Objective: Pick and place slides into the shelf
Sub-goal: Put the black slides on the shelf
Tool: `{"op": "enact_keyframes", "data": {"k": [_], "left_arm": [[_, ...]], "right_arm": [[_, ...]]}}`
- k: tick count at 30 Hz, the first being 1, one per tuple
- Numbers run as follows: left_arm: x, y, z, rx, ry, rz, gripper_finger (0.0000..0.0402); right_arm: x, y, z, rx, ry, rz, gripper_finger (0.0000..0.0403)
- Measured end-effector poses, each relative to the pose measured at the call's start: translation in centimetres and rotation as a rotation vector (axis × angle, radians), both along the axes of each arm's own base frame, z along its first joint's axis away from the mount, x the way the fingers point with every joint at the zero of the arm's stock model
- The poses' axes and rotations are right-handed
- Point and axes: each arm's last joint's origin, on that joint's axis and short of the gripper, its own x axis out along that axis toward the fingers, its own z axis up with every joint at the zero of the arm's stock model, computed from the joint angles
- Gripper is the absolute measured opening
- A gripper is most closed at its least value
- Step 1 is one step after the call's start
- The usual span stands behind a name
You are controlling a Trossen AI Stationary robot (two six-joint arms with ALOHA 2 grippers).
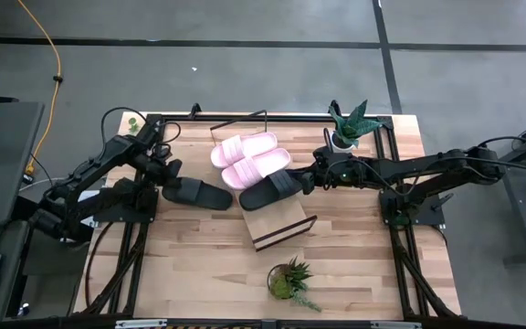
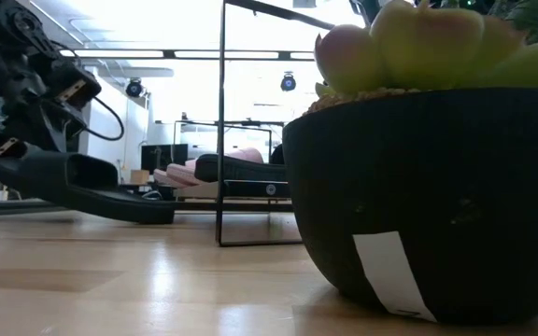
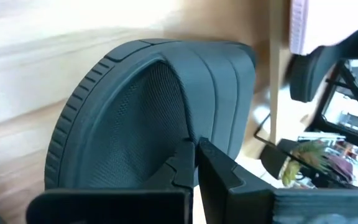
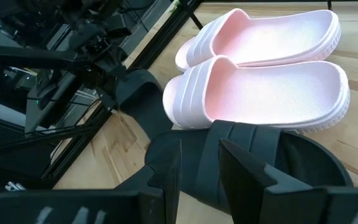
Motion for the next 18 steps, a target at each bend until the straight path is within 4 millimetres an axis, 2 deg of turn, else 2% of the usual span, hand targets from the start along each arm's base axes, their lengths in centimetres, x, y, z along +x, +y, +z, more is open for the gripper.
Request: {"op": "enact_keyframes", "data": {"k": [14,18], "left_arm": [[-0.4,-1.3,1.0,0.066,-0.044,0.004,0.0000],[-0.3,-1.2,2.2,0.104,-0.096,0.000,0.0000]], "right_arm": [[0.0,0.0,0.0,0.003,0.000,0.004,0.0096],[0.0,0.0,0.0,0.005,-0.001,0.007,0.0096]]}}
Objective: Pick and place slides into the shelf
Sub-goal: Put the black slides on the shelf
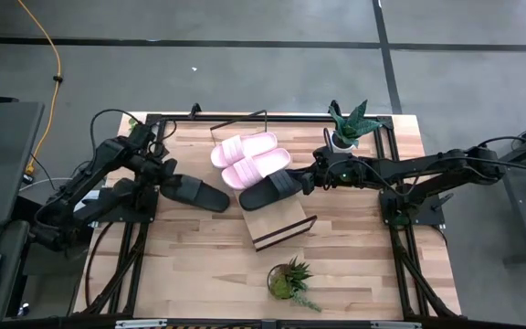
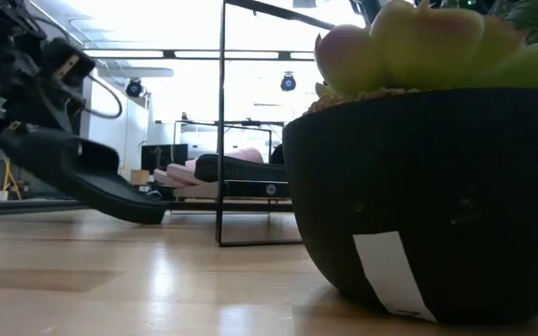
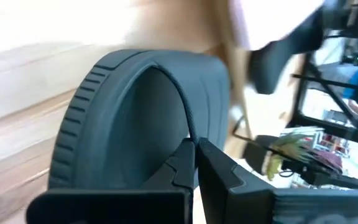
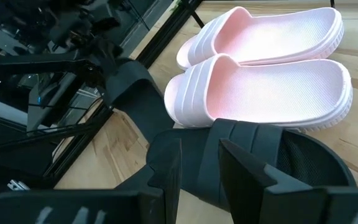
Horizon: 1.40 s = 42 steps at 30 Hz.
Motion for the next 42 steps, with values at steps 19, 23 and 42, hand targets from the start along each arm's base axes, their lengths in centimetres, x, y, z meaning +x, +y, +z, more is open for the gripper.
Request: {"op": "enact_keyframes", "data": {"k": [19,23,42], "left_arm": [[-0.2,-0.6,12.1,0.338,-0.118,-0.005,0.0000],[-0.5,-1.5,14.4,0.388,-0.133,-0.004,0.0000],[-1.3,-4.4,20.9,0.522,-0.305,-0.016,0.0000]], "right_arm": [[0.2,0.2,0.3,0.022,-0.038,0.056,0.0096],[0.4,0.3,0.8,0.017,-0.091,0.106,0.0096],[1.3,0.7,3.9,0.094,-0.455,0.243,0.0188]]}}
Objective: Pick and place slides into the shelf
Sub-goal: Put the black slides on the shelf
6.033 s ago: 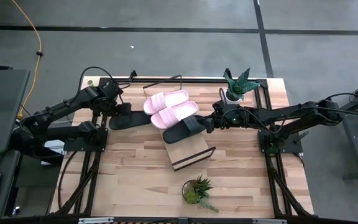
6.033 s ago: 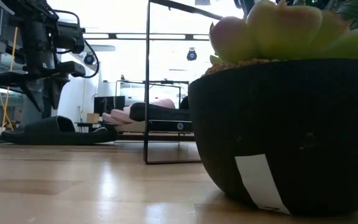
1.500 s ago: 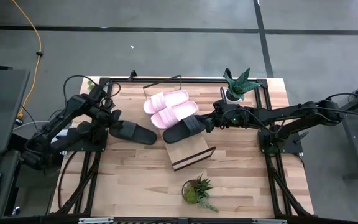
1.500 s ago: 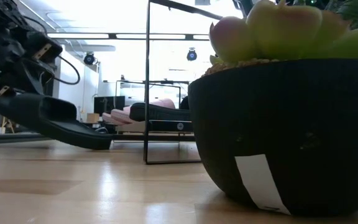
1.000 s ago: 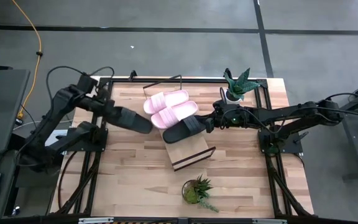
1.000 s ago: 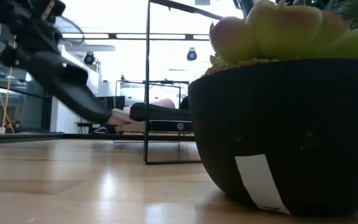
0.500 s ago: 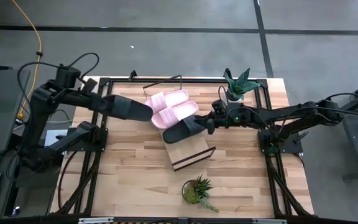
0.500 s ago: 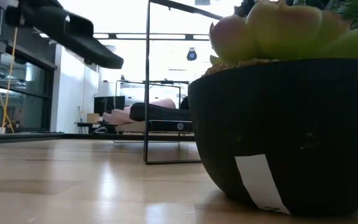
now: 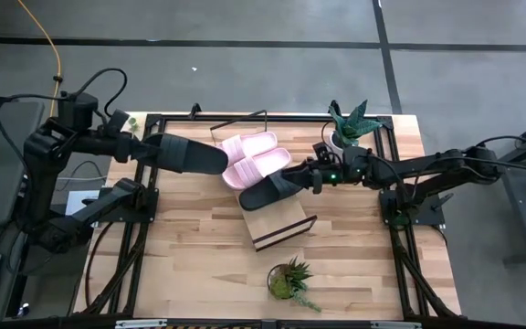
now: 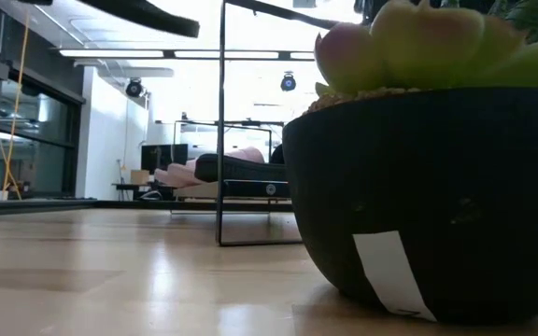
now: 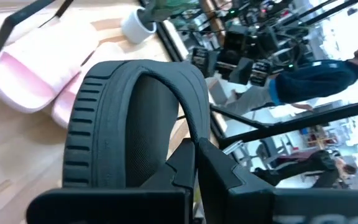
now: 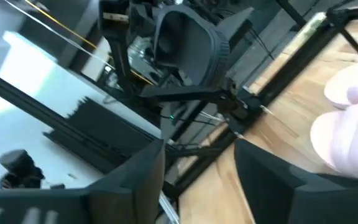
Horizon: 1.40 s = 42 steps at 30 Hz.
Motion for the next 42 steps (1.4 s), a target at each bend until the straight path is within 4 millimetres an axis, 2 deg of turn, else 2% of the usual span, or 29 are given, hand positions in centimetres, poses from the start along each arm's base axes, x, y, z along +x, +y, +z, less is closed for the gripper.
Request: {"op": "enact_keyframes", "data": {"k": [6,10,14,22,25,30,34,42], "left_arm": [[0.1,0.2,0.7,0.022,-0.054,-0.005,0.0000],[0.3,0.5,1.2,0.055,-0.089,-0.007,0.0000],[0.4,0.9,1.5,0.073,-0.113,-0.013,0.0000],[0.7,1.8,1.5,0.075,-0.107,-0.022,0.0000],[0.8,2.0,1.6,0.090,-0.116,-0.025,0.0000],[0.8,2.0,1.7,0.093,-0.118,-0.031,0.0000],[0.8,2.0,1.7,0.099,-0.120,-0.038,0.0000],[0.8,2.0,1.6,0.112,-0.115,-0.044,0.0000]], "right_arm": [[1.4,0.0,-0.6,0.037,-0.075,0.008,0.0238],[2.2,-0.3,-1.3,0.049,-0.104,-0.002,0.0245],[2.7,-0.9,-1.1,0.047,-0.165,-0.020,0.0246],[5.6,-2.3,2.2,-0.080,-0.119,0.002,0.0246],[6.5,-3.3,3.5,-0.121,-0.094,-0.011,0.0246],[8.1,-5.2,4.6,-0.145,-0.075,-0.016,0.0246],[9.6,-6.4,4.7,-0.133,-0.076,0.024,0.0246],[12.8,-7.1,4.3,-0.134,-0.072,0.102,0.0246]]}}
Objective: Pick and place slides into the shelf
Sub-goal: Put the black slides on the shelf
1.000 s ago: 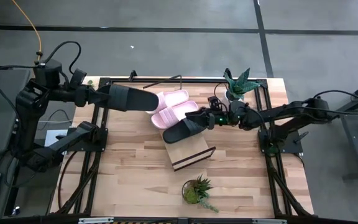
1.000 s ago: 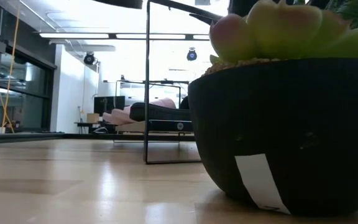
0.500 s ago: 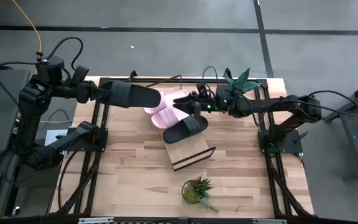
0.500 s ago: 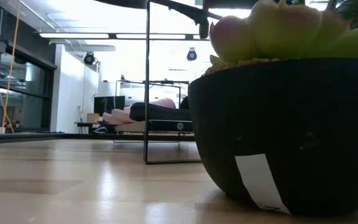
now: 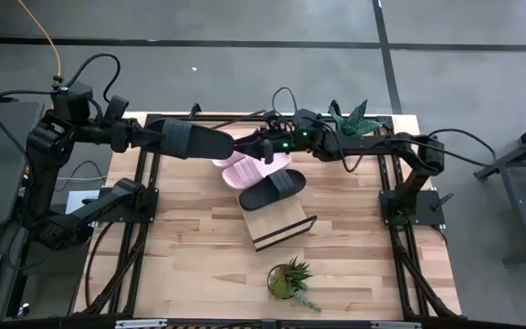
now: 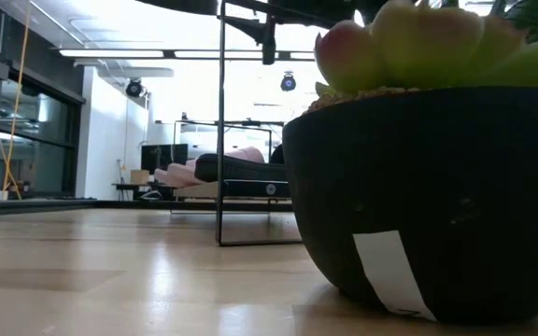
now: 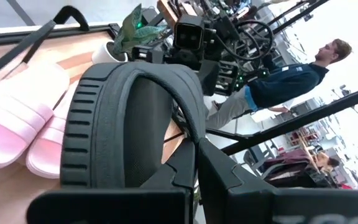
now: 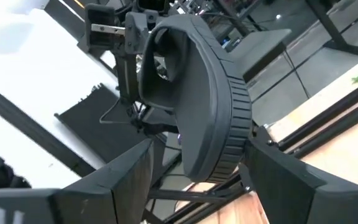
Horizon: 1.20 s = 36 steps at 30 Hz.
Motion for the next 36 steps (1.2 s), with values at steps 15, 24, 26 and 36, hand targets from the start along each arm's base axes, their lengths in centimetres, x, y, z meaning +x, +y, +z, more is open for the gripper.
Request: {"op": "enact_keyframes", "data": {"k": [15,24,26,36], "left_arm": [[0.17,0.41,-0.03,-0.009,-0.005,-0.017,0.0000],[0.17,0.41,0.00,-0.005,-0.007,-0.017,0.0000],[0.17,0.41,0.02,-0.002,-0.008,-0.018,0.0000],[0.29,0.76,0.32,0.013,-0.024,-0.012,0.0000]], "right_arm": [[0.31,-0.51,0.03,-0.037,0.019,-0.063,0.0246],[0.26,-0.83,-0.23,-0.034,0.048,-0.099,0.0246],[0.27,-0.76,-0.21,-0.041,0.045,-0.090,0.0246],[0.25,-0.69,-0.12,-0.049,0.035,-0.060,0.0225]]}}
